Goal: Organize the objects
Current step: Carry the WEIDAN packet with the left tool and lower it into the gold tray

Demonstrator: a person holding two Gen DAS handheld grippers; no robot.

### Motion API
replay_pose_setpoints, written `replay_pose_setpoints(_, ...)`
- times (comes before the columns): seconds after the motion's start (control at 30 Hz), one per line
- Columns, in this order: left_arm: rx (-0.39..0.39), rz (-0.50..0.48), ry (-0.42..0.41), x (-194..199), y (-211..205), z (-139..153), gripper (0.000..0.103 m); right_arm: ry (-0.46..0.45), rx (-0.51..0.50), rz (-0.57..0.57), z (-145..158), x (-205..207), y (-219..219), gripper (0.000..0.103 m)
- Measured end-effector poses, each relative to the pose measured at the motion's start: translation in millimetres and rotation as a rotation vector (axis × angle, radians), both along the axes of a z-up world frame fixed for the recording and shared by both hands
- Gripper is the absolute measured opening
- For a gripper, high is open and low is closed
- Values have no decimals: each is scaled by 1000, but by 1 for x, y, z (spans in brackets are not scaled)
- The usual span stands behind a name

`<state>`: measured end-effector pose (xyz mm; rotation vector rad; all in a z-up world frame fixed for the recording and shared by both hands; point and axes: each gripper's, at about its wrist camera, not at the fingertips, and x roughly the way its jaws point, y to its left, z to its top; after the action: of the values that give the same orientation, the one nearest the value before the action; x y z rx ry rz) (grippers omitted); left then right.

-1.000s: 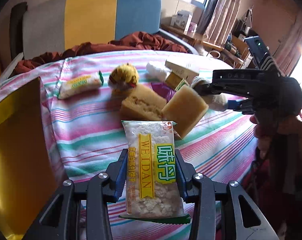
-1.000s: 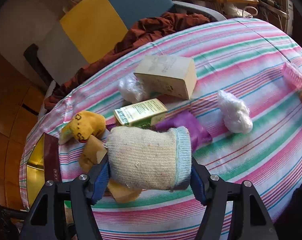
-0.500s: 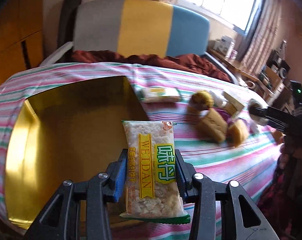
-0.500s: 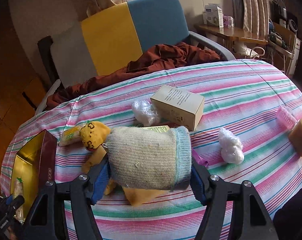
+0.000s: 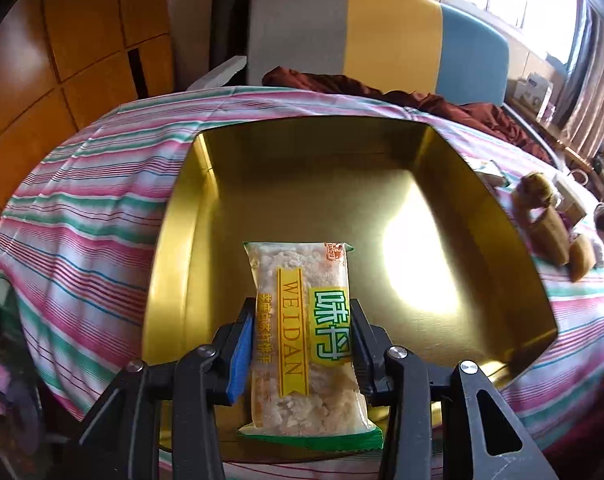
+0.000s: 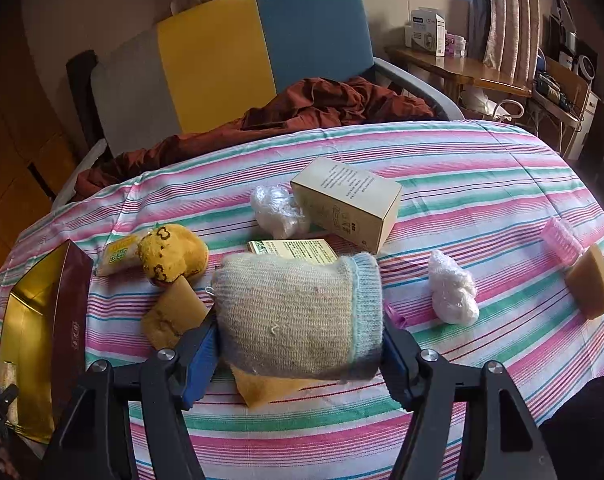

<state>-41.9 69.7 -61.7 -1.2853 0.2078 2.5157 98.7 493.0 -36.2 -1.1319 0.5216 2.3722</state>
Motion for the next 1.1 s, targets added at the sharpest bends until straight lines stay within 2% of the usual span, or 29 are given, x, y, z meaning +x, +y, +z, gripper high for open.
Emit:
replay_pose_setpoints(0.1,-41,5,-2,-5,-7,-9,44,-14,3,-5,-2,0,1,70)
replay_pose_setpoints(0.2,-45,25,-21,-8,-14,-18,46,-27,11,-9,-3,-1,0,70)
replay_pose_setpoints(0.27,-50,36,-14,-5,-18,-22,50,-40,14,-15,-5,-2,1,70)
replay_pose_setpoints(0.3,-56,36,-4,-3,-17,-21,56,-45,16,-19,-5,-2,2,70)
replay_pose_setpoints(0.33,-48,37,-1,-2,-18,-20,59,-48,16,-24,-6,-2,2,70)
replay_pose_setpoints(0.6,75,102,49,8,-38,2,60,-51,47,-71,-3,3,7,70)
replay_pose_setpoints(0.67,107,128,70,11,-45,12,64,-38,108,-93,6,6,2,70)
replay_pose_setpoints(0.8,131,147,106,13,-53,28,69,43,232,-75,35,10,-22,70)
replay_pose_setpoints(0.87,142,155,115,13,-57,32,70,86,201,-3,45,5,-40,70)
replay_pose_setpoints(0.93,148,163,117,15,-60,32,71,106,139,120,49,-7,-68,70)
replay_pose_setpoints(1.1,156,175,103,18,-66,28,72,97,48,427,41,-46,-159,70)
